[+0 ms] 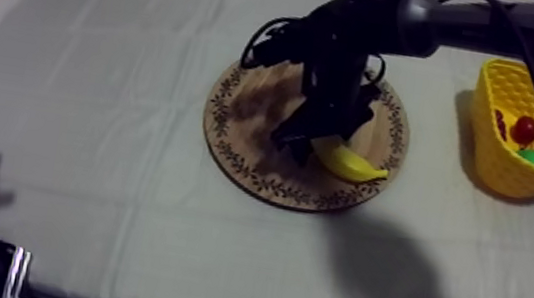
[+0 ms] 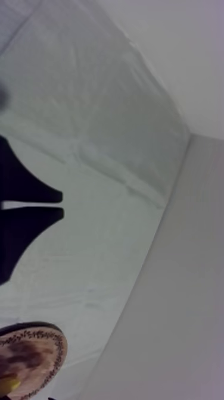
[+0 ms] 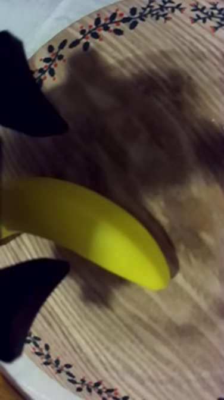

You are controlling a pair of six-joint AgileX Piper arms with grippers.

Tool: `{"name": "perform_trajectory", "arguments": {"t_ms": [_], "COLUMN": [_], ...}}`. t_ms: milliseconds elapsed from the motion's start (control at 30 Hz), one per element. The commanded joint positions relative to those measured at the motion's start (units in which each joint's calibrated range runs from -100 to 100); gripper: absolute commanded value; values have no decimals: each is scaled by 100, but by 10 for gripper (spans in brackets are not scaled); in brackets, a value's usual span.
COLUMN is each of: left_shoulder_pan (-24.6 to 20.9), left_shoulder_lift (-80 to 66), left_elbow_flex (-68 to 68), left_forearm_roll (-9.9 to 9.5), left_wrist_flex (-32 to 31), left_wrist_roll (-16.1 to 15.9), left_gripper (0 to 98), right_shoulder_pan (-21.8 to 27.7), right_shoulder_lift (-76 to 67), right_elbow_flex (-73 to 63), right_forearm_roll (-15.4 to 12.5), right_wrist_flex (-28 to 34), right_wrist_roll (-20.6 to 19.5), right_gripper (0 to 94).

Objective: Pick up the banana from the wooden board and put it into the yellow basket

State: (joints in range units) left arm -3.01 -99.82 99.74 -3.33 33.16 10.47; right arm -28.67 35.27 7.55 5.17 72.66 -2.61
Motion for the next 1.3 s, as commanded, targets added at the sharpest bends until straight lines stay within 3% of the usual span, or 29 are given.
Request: {"name": "perform_trajectory", "arguments": {"t_ms": [0,167,333,733,1267], "left_shoulder_pan": [1,1,1,1,1], "left_shoulder_lift": [0,0,0,0,0], "left_elbow_flex": [3,3,3,3,3], "left_forearm_roll": [3,3,3,3,3], "left_wrist_flex": [-1,-1,-1,-1,-1], "left_wrist_roll": [0,0,0,0,0], "left_gripper": [1,1,1,1,1], "right_shoulder_pan": [-7,10,32,52,141], "right_shoulder_lift": [12,50,55,-813,-2902], "right_elbow_flex": [-11,-26,-45,32,-176], "right_forearm_roll": [-10,-13,9,89,102], "right_wrist_flex": [-44,-127,-142,169,1249], "right_wrist_roll": [18,-6,-44,-8,189], "right_gripper": [461,272,198,195,201]}}
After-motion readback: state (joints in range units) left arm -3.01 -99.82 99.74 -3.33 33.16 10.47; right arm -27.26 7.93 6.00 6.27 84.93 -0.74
